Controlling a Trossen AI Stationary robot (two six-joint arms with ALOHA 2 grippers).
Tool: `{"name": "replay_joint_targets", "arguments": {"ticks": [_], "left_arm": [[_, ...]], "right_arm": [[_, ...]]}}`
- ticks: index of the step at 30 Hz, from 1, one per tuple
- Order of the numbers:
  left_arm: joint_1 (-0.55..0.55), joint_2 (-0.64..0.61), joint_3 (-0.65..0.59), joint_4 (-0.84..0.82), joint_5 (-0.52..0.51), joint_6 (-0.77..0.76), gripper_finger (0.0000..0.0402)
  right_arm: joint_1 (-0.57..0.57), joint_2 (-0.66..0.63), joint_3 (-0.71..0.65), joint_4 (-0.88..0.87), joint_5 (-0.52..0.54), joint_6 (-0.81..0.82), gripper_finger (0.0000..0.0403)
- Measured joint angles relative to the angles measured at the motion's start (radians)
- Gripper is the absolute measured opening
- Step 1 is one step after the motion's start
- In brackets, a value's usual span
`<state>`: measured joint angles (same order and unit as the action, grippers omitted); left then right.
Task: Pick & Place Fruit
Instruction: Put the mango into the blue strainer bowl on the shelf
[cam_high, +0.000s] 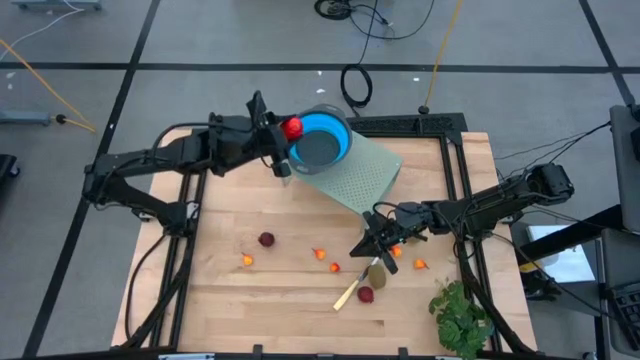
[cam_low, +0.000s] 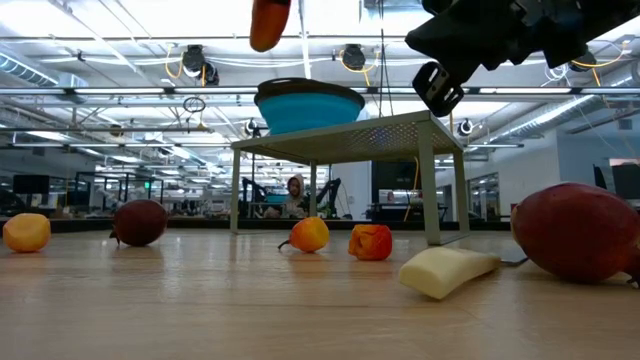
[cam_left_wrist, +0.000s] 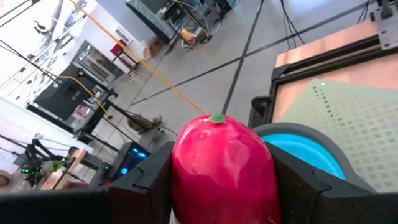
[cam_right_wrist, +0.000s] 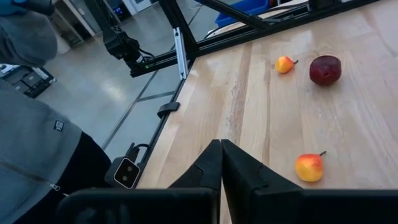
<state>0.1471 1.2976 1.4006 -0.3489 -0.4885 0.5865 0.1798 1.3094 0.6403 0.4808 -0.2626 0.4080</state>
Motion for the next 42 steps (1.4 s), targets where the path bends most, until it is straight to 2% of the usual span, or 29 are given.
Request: {"name": "replay_joint_targets", "arguments": {"ticks": [16, 27, 34, 42], "left_arm": [[0.009, 0.027, 0.006, 0.007, 0.001, 0.008, 0.0198], [0.051, 0.214, 0.250, -0.153, 0.009, 0.065, 0.0198], [0.118, 0.313, 0.367, -0.233, 0.102, 0.064, 0.0198], [0.176, 0.412, 0.426, -0.306, 0.187, 0.057, 0.0198]], "right_arm": [[0.000, 0.000, 0.000, 0.000, 0.000, 0.000, 0.0001], [0.000, 0.000, 0.000, 0.000, 0.000, -0.001, 0.0001], [0.000, 0.000, 0.000, 0.000, -0.001, -0.001, 0.0001], [0.000, 0.000, 0.000, 0.000, -0.001, -0.006, 0.0001]]}}
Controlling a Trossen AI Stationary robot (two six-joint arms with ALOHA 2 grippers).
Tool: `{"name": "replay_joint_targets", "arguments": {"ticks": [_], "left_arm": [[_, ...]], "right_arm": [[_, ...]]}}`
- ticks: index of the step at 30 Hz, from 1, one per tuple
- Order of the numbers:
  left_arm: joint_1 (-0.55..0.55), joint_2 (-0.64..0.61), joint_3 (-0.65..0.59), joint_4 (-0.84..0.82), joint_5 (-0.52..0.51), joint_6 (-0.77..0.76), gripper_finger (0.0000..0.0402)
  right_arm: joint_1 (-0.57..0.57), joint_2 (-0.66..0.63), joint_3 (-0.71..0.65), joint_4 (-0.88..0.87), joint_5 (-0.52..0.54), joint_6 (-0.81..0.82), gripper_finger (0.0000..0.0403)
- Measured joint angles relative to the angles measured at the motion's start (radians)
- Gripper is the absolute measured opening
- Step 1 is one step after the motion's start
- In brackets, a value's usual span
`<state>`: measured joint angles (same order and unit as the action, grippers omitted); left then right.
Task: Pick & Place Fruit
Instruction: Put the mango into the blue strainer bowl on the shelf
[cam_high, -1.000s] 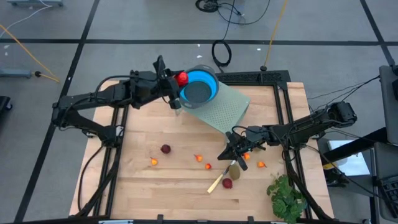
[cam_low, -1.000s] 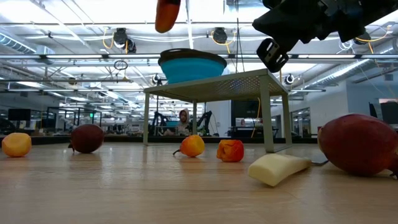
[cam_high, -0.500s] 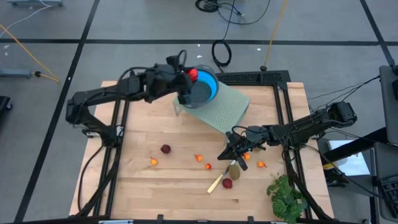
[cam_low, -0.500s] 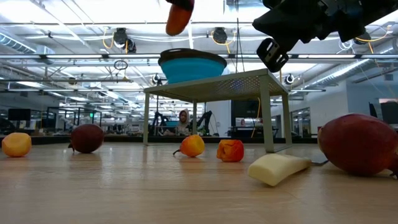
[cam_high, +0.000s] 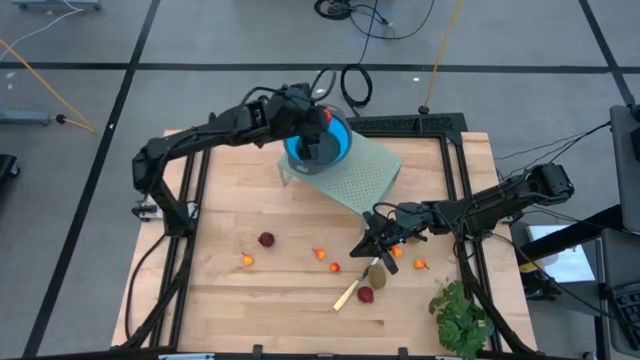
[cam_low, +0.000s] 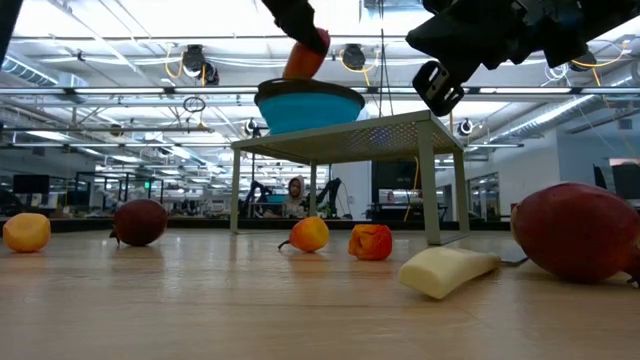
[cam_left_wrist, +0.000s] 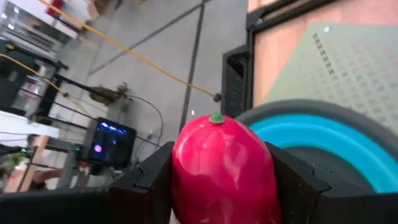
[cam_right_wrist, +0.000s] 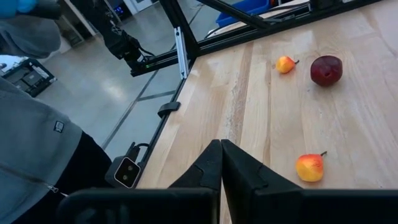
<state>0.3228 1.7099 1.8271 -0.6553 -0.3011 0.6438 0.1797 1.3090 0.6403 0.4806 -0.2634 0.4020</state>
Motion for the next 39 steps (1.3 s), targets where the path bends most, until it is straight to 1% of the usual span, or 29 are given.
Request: {"name": "replay_joint_targets", "arguments": {"ticks": [5, 11, 16, 21, 24, 27, 31, 35, 39], "left_arm": [[0.020, 0.028, 0.000, -0.022, 0.048, -0.026, 0.0198], [0.036, 0.034, 0.000, -0.064, 0.087, -0.061, 0.0198], [0.043, 0.033, 0.000, -0.080, 0.117, -0.076, 0.0198], [0.044, 0.033, 0.000, -0.087, 0.120, -0.077, 0.0198], [0.044, 0.033, 0.000, -0.098, 0.121, -0.078, 0.0198], [0.043, 0.033, 0.000, -0.101, 0.122, -0.081, 0.0198], [0.044, 0.033, 0.000, -0.105, 0.121, -0.082, 0.0198], [0.044, 0.033, 0.000, -0.105, 0.122, -0.085, 0.0198], [0.046, 0.033, 0.000, -0.100, 0.129, -0.097, 0.0198]], "right_arm": [[0.011, 0.000, 0.000, 0.000, 0.008, -0.056, 0.0001], [0.033, 0.000, 0.000, 0.000, 0.109, -0.118, 0.0000], [0.039, 0.000, 0.000, 0.000, 0.112, -0.148, 0.0000], [0.036, -0.024, 0.000, -0.017, 0.111, -0.185, 0.0000], [0.035, -0.070, -0.010, -0.055, 0.118, -0.208, 0.0000], [0.035, -0.139, -0.057, -0.066, 0.159, -0.207, 0.0000], [0.034, -0.250, -0.144, -0.029, 0.215, -0.200, 0.0000], [0.034, -0.365, -0.233, 0.005, 0.221, -0.183, 0.0000], [0.038, -0.472, -0.314, 0.032, 0.264, -0.180, 0.0000]]}}
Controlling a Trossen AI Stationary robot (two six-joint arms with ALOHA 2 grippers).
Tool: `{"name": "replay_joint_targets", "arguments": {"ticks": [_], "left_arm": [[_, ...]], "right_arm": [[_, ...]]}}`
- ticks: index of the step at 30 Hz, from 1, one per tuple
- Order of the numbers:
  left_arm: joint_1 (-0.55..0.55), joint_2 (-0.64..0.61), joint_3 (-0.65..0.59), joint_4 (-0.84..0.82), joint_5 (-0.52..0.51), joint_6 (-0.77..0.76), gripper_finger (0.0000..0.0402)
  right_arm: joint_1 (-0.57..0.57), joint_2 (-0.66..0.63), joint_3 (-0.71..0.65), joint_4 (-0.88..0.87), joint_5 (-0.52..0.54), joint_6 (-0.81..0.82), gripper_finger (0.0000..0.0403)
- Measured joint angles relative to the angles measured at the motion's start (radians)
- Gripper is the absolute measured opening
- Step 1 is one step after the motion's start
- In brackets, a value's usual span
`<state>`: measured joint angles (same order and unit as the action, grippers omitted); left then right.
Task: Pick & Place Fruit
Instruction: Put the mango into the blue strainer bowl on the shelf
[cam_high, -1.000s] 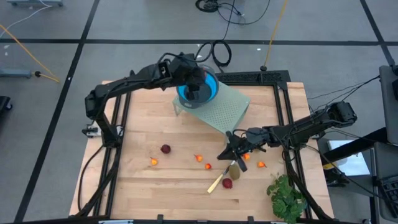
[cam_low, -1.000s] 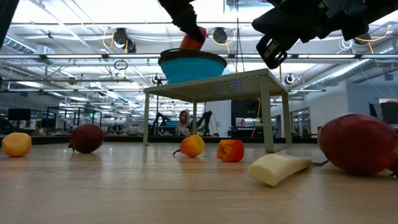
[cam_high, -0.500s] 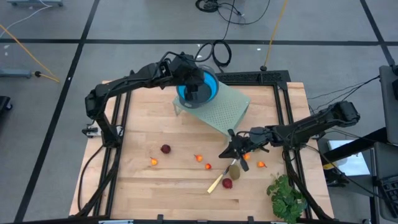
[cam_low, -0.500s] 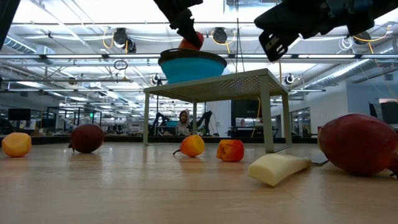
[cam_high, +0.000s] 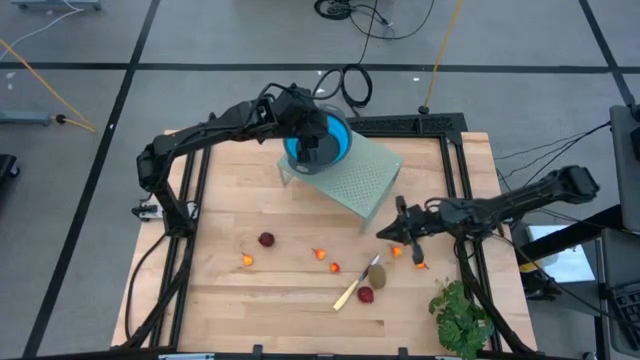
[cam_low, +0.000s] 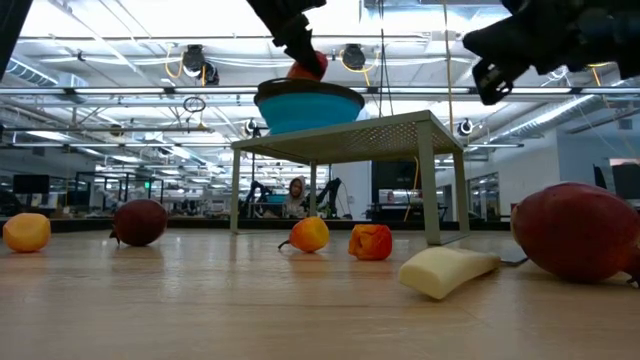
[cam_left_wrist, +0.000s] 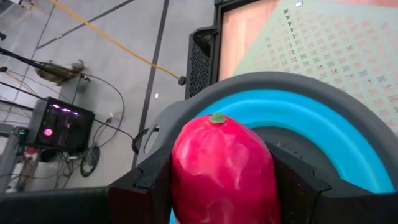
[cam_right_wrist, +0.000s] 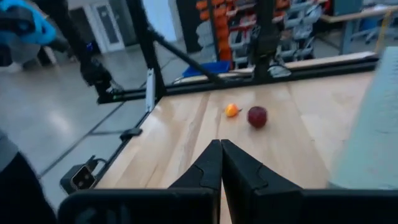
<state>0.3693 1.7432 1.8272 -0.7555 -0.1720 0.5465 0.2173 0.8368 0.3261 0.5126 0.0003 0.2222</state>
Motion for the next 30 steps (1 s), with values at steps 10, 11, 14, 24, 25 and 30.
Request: {"name": "replay_joint_targets", "arguments": {"ticks": [10, 11, 14, 24, 25, 30], "left_arm": [[0.030, 0.013, -0.001, 0.005, 0.040, -0.027, 0.0198], [0.031, 0.019, -0.001, 0.009, 0.048, -0.030, 0.0198], [0.036, 0.031, -0.001, 0.009, 0.057, -0.031, 0.0198], [0.047, 0.054, -0.001, 0.023, 0.079, -0.060, 0.0198], [0.047, 0.056, -0.001, 0.025, 0.080, -0.062, 0.0198], [0.046, 0.064, -0.001, 0.009, 0.083, -0.079, 0.0198]], "right_arm": [[0.000, -0.240, -0.140, 0.013, 0.007, -0.020, 0.0000], [0.000, -0.259, -0.147, 0.013, 0.007, -0.026, 0.0000], [0.000, -0.312, -0.171, 0.012, 0.007, -0.040, 0.0000], [0.000, -0.440, -0.216, 0.007, 0.030, -0.070, 0.0000], [0.000, -0.445, -0.216, 0.006, 0.030, -0.073, 0.0000], [0.000, -0.451, -0.216, 0.006, 0.033, -0.081, 0.0000]]}}
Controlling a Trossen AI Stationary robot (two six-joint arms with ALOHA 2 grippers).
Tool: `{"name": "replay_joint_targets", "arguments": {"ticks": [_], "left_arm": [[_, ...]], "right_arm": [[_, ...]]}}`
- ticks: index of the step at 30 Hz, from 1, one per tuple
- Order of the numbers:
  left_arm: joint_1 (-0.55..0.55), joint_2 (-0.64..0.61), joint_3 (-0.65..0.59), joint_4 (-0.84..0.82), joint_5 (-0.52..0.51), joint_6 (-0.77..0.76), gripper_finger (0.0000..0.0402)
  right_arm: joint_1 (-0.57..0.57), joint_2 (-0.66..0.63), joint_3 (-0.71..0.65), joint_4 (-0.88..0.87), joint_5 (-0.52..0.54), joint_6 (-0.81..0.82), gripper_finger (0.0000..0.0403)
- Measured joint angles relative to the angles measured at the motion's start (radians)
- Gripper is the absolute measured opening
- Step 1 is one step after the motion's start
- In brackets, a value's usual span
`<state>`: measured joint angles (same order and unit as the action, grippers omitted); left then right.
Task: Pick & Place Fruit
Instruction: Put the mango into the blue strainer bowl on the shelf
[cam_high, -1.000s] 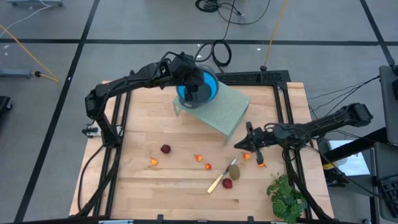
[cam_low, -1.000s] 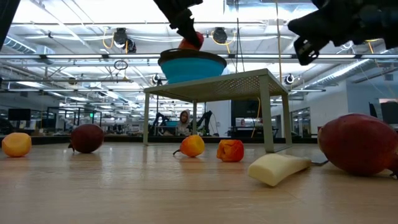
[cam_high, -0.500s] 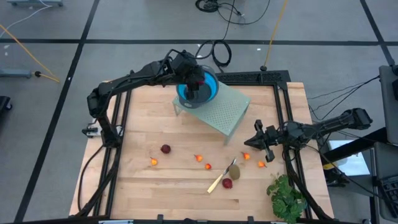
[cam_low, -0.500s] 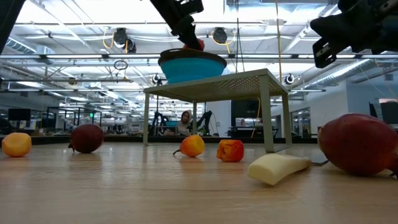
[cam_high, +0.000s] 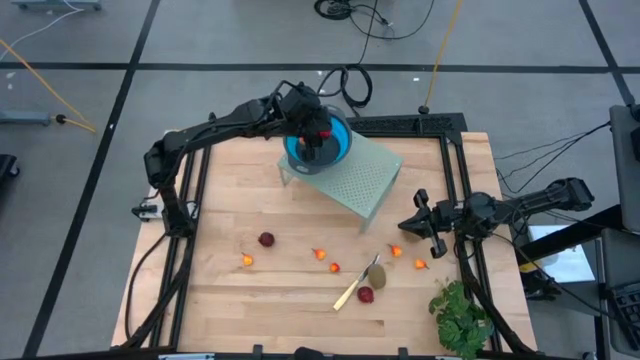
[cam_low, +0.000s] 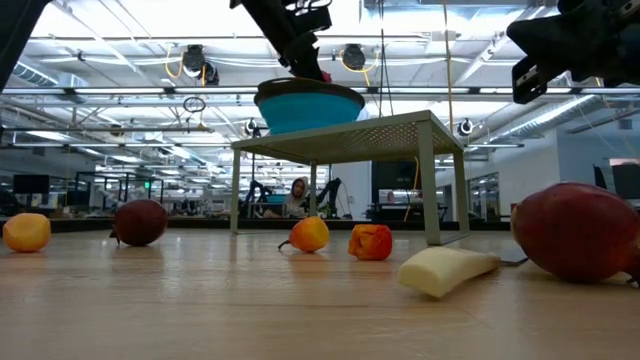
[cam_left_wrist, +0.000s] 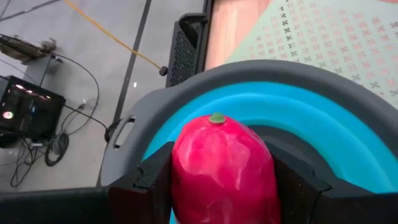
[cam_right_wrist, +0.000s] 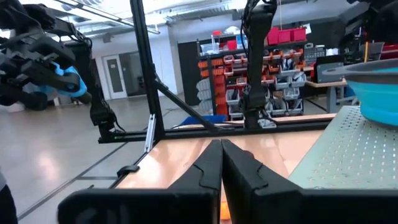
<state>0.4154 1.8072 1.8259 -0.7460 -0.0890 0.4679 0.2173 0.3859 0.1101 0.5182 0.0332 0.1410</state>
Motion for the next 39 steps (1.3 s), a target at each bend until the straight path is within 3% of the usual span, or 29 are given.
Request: {"name": "replay_joint_targets", "arguments": {"ticks": [23, 39], "left_arm": [[0.019, 0.035, 0.001, -0.007, 0.002, -0.045, 0.0199], [0.023, 0.035, 0.001, -0.019, -0.021, -0.070, 0.0253]], "right_arm": [[0.000, 0.001, 0.000, -0.004, -0.003, 0.015, 0.0000], [0.000, 0.000, 0.000, -0.004, -0.003, 0.015, 0.0000]]}}
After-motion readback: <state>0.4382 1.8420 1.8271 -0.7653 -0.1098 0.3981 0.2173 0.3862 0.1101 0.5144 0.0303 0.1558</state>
